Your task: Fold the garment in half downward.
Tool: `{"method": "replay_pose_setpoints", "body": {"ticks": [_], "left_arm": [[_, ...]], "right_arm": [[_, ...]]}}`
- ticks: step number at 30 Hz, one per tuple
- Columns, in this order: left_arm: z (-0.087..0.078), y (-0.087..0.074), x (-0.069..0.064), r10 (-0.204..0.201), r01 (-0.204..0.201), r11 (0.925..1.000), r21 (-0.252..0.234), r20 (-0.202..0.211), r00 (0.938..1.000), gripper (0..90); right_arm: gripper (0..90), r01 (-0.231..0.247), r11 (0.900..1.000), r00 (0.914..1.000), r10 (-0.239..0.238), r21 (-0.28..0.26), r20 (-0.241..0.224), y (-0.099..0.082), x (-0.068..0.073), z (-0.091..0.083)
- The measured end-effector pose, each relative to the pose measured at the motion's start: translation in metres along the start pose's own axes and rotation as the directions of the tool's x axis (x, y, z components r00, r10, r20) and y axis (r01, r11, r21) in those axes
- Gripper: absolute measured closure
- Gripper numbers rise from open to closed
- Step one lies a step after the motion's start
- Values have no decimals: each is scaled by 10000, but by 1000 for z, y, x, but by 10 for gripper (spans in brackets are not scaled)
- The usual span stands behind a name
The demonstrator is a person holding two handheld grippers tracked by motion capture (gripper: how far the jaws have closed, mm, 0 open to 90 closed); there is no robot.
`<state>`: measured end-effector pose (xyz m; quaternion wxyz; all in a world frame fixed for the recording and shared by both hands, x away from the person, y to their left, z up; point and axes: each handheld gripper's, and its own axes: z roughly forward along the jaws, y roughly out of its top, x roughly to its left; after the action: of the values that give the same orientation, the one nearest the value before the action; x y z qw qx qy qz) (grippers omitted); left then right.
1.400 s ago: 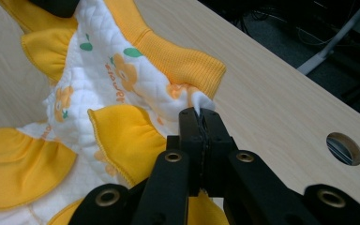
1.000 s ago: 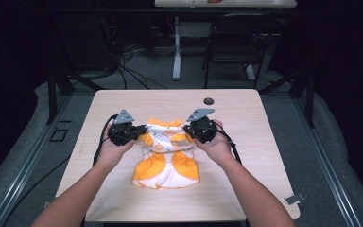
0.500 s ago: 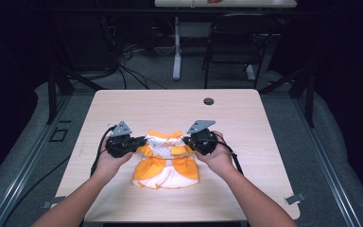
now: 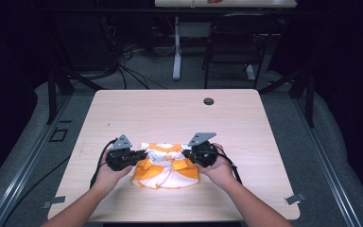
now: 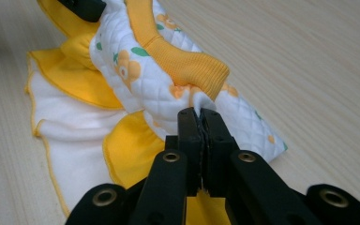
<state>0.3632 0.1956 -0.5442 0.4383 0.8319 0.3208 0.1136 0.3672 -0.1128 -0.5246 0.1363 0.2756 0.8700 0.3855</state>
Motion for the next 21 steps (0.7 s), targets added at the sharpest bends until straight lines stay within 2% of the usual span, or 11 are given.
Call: {"method": "replay_pose_setpoints", "body": {"ticks": [2,6,8,11,12,16,17,18,21], "left_arm": [[-1,-3,-3,-18,16,9999,137,125,9999,806],[-5,-2,-3,-223,222,9997,57,257,9994,728],[-13,5,-1,-274,280,9995,-168,349,9990,721],[-18,10,1,-288,299,9990,-340,342,9990,717],[-21,14,3,-383,400,9982,-452,380,9985,725],[-18,19,7,-380,384,9988,-311,135,9992,823],[-15,19,10,-488,490,9985,-234,84,9988,823],[-12,19,11,-558,559,9983,-192,58,9984,876],[-3,15,7,-489,487,9988,96,239,9985,894]], "right_arm": [[855,-93,9999,9999,94,132,-105,-4,1,1],[794,-198,9995,9995,204,253,-251,-6,1,0],[759,-333,9994,9989,334,28,-329,-4,2,-5],[756,-584,9975,9976,568,-402,-405,0,0,-13],[759,-634,9969,9974,616,-474,-382,2,-1,-15],[838,-798,9953,9968,793,-541,-115,6,-7,-13],[838,-798,9953,9968,793,-541,-115,6,-7,-13],[881,-905,9950,9959,900,-433,-125,7,-10,-8],[894,-1024,9942,9940,1011,-333,-410,6,-8,-1]]}}
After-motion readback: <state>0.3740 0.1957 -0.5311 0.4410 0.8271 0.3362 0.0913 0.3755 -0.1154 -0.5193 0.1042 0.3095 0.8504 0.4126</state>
